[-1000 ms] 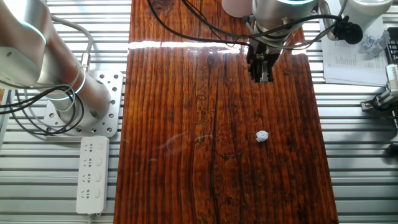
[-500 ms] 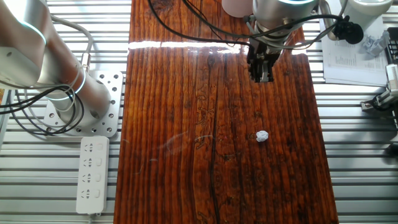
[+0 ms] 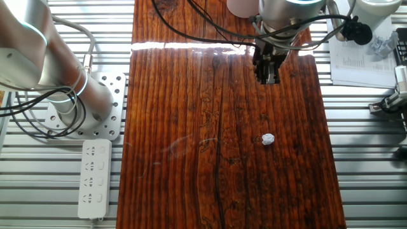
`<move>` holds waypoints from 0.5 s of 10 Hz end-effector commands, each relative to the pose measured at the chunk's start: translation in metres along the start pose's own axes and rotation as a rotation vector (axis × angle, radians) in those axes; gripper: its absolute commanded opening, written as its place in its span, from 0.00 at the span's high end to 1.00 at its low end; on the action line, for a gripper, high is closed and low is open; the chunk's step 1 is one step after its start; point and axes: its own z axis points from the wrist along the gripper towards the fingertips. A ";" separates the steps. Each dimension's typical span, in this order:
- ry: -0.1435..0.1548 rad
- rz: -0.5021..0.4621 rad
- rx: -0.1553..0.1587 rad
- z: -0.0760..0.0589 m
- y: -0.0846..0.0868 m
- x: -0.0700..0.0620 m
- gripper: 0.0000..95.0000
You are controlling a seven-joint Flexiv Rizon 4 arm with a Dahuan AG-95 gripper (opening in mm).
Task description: Put the garbage in the trash can
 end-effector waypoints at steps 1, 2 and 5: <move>-0.001 -0.002 0.001 0.001 -0.001 0.000 1.00; -0.002 -0.003 0.001 0.001 -0.001 0.000 1.00; -0.002 -0.005 0.002 0.002 -0.001 0.000 1.00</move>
